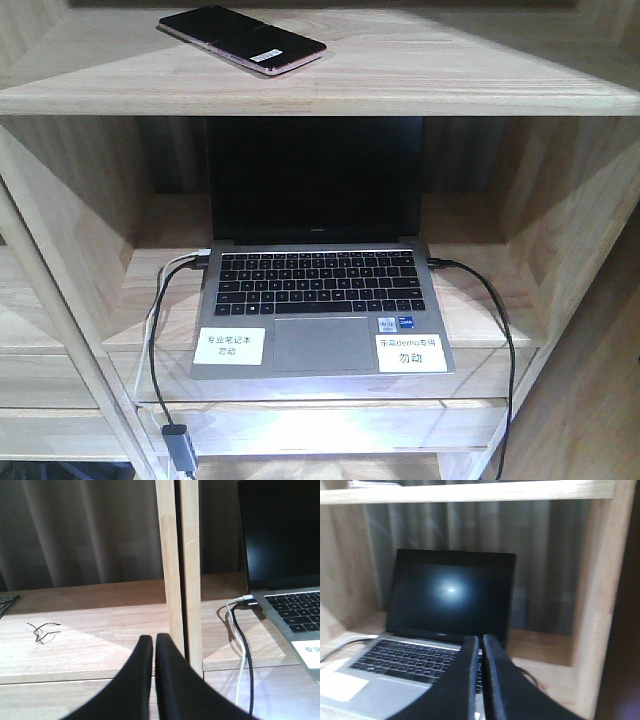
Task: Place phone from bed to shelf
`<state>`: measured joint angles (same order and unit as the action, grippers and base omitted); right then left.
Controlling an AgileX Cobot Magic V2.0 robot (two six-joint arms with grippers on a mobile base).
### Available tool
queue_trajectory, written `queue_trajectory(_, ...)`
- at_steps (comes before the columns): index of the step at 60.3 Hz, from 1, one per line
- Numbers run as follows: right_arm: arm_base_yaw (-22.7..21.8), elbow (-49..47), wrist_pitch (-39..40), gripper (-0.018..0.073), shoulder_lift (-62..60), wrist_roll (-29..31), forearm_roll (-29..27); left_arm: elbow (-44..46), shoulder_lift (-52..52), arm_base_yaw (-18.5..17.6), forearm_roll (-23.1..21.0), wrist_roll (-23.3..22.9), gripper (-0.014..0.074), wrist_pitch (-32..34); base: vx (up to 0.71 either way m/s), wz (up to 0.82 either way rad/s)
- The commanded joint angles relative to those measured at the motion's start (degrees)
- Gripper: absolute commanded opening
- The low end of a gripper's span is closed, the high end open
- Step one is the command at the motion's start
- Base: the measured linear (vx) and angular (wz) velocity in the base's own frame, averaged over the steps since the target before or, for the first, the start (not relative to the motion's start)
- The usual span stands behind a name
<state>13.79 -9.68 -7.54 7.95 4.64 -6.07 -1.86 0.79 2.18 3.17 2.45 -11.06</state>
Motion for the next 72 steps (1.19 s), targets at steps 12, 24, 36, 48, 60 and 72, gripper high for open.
queue_trajectory(12,-10.6,-0.8,2.9,-0.0003,0.4,0.2,1.0,1.5,0.6,0.0,-0.3,-0.2,0.0001,4.1,0.00,0.00)
queue_trajectory(24,-15.6,5.1,4.2,-0.0003,-4.0,-0.6,1.0,1.5,0.6,0.0,-0.3,-0.2,0.0001,4.1,0.00,0.00)
queue_trajectory(36,-17.8,11.0,5.5,-0.0003,-9.0,-0.4,1.0,1.5,0.6,0.0,-0.3,-0.2,0.0001,4.1,0.00,0.00)
queue_trajectory(48,-17.8,11.7,3.5,-0.0003,-9.2,1.2,1.2,1.5,0.6,0.0,-0.3,-0.2,0.0001,4.1,0.00,0.00)
queue_trajectory(60,-17.8,11.7,3.5,-0.0003,-9.2,1.3,1.2,1.5,0.6,0.0,-0.3,-0.2,0.0001,4.1,0.00,0.00)
queue_trajectory(72,-17.8,11.7,3.5,-0.0003,-9.2,1.1,1.2,1.5,0.6,0.0,-0.3,-0.2,0.0001,4.1,0.00,0.00)
